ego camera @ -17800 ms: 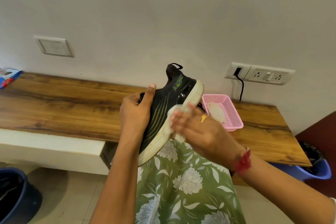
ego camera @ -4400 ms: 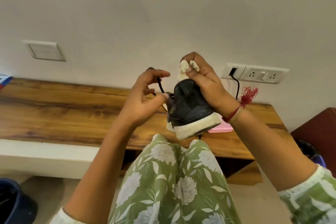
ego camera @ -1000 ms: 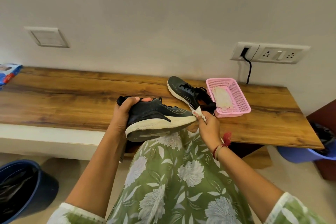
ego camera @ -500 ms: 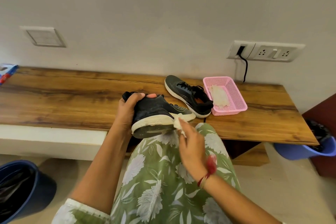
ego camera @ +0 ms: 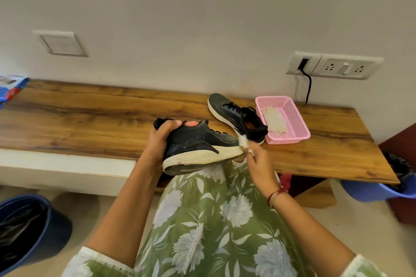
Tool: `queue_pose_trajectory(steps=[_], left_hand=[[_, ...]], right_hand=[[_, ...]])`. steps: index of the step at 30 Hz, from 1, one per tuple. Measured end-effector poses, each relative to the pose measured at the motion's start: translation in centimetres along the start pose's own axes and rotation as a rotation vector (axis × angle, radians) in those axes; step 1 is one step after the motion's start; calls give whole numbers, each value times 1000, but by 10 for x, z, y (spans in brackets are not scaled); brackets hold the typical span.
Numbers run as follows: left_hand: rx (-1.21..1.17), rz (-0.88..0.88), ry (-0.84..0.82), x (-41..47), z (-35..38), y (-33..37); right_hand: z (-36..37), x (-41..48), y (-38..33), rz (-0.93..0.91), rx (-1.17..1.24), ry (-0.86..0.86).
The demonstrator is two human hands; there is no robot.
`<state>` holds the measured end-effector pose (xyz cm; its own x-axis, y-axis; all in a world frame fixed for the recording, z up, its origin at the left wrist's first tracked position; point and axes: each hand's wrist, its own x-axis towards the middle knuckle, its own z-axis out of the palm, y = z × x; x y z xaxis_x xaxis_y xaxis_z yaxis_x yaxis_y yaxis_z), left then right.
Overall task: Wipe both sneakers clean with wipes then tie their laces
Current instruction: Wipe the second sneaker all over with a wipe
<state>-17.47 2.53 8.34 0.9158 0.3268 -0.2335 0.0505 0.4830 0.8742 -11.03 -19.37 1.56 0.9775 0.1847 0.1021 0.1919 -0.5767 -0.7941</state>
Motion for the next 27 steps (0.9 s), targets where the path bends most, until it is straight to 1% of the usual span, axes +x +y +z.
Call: queue_pose_trajectory(steps=[2,6,8,12,16,18,20,25,27], left_hand=[[13,-2,5,1,1,-2],[46,44,9,2,8,-2],[47,54,3,2,17,-2],[-29,38,59,5,26,-3],[-39,65,27,5,28,-3],[-16,99,-1,5,28,0],[-2,139,-22,4,29,2],[-23,178,-19,4,31,2],[-34,172,28,1,36,4]], right_hand=[[11,-2,-1,-39,-40,7],[13,-13,-10,-6,-28,63],[15,-27,-21,11,32,54],[17,-52,-46,-72,195,20],[14,-60,-55,-117,275,64],[10,-65,-60,-179,320,79],[1,-68,-65,-278,345,60],[-16,-67,-73,-535,247,78],[-19,-68,-79,-634,211,59]])
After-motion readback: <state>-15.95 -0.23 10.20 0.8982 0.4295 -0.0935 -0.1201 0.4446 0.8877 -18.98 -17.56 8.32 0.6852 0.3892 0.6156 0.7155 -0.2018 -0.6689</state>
